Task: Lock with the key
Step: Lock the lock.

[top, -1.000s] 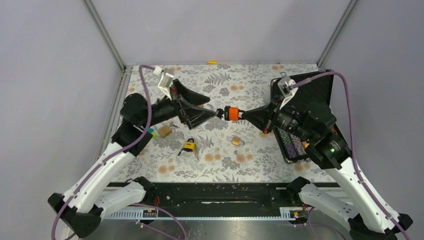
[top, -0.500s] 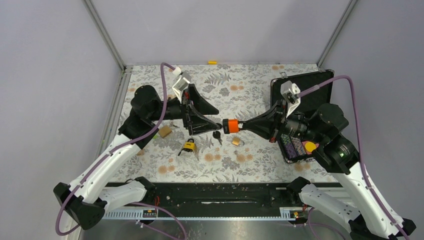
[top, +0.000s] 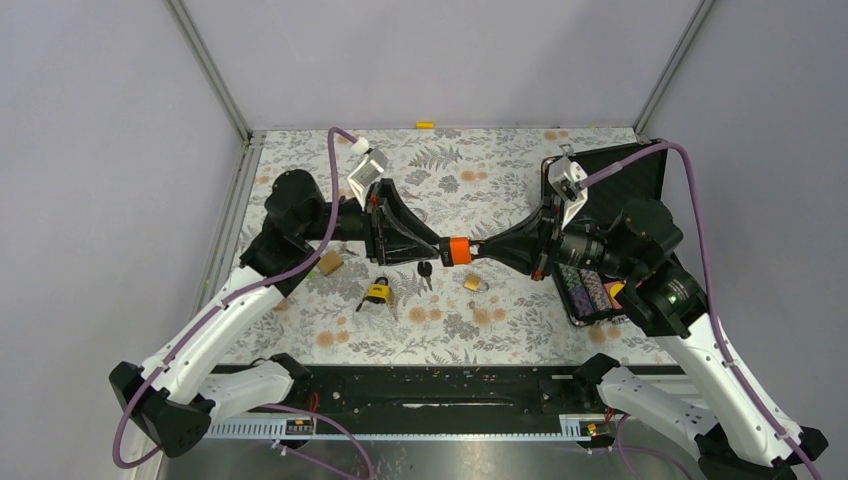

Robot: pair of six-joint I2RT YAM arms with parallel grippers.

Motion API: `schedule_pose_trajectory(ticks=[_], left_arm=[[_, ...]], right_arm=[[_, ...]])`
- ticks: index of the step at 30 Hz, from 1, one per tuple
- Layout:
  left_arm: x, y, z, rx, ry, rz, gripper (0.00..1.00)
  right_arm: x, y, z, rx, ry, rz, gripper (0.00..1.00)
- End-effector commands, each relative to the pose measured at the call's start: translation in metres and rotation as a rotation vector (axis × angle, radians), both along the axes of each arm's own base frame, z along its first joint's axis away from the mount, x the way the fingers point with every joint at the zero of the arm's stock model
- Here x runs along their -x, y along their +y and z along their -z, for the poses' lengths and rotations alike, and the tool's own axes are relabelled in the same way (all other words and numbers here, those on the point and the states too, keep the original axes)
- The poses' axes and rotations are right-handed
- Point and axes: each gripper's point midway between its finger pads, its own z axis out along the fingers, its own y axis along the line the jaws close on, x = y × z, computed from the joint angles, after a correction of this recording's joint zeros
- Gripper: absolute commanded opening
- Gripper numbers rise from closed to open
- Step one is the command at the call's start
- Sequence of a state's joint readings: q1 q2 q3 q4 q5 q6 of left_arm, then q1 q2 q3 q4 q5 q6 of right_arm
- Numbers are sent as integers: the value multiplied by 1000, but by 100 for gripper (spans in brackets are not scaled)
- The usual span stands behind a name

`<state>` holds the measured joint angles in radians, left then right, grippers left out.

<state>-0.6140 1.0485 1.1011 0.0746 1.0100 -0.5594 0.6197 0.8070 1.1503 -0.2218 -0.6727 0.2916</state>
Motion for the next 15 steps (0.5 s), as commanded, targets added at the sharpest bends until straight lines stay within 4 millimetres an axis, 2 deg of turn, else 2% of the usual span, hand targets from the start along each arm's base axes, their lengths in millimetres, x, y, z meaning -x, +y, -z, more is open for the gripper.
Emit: schedule_pose_trajectory(ticks=[1, 5, 12, 15], left_arm=[[2, 2, 2, -7, -56, 3, 33], [0, 3, 3, -10, -60, -14, 0], [-16, 12, 7, -49, -83, -162, 0], [-21, 21, 6, -52, -93, -232, 0]], right_arm=[[0, -1, -37, -85, -107, 13, 0], [-2, -1, -37, -84, -105, 20, 0], [-27, -9, -21, -25, -92, 157, 0], [-31, -13, -22, -24, -93, 182, 0]])
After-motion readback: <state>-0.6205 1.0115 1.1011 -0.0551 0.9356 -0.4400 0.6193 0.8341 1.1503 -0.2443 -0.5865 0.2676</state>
